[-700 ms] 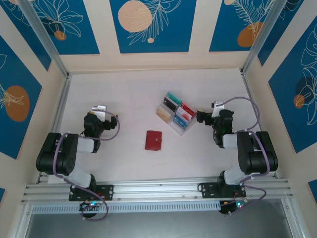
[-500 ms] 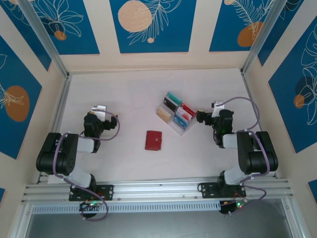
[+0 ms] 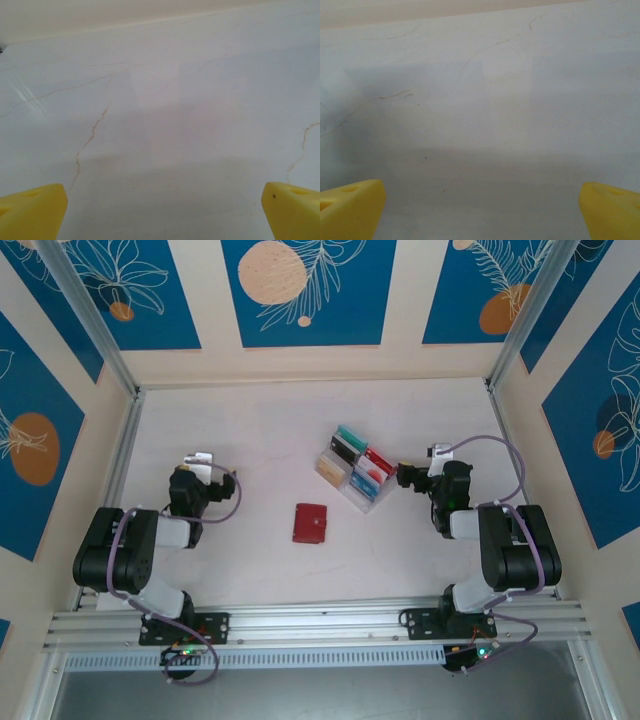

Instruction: Put the credit cards into the card holder

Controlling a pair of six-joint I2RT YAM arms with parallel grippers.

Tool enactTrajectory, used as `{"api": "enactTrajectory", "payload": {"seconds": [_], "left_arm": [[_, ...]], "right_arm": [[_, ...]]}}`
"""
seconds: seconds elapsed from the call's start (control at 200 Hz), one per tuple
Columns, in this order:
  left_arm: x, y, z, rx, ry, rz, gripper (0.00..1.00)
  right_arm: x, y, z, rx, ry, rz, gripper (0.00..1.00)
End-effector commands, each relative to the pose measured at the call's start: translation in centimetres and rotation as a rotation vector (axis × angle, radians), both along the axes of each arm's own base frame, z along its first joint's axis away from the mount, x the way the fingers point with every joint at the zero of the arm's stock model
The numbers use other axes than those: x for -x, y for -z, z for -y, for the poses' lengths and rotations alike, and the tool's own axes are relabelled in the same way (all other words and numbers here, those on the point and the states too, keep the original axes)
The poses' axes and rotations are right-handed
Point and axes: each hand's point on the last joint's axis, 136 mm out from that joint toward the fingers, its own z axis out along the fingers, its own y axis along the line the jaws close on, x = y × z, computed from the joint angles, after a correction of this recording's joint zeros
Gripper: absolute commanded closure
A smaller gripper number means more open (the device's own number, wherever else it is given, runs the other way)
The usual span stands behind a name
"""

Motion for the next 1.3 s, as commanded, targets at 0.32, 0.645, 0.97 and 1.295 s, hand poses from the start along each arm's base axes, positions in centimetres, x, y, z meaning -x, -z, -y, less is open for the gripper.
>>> {"api": "enactTrajectory", "payload": {"seconds": [0.32, 0.645, 0.97, 1.295], "left_arm": [[0.3, -4.4, -0.5, -0.052, -0.068, 0.037, 0.0], [1.5, -7.9, 2.9, 0.374, -0.094, -0.147, 0.0], [5.4, -7.9, 12.4, 0.789, 0.323, -0.366, 0.45], [8.0, -4.9, 22.2, 0.908, 0.591, -0.677, 0.99]], "right_arm": [[0.4, -5.3, 3.4, 0.005, 0.23, 0.011, 0.01], [5.8, -10.7, 6.4, -0.424, 0.568, -0.272, 0.01], [9.4, -11.4, -4.2, -0.226, 0.247, -0.401, 0.39], [11.4, -6.2, -21.2, -0.125, -0.218, -0.667, 0.71]]}}
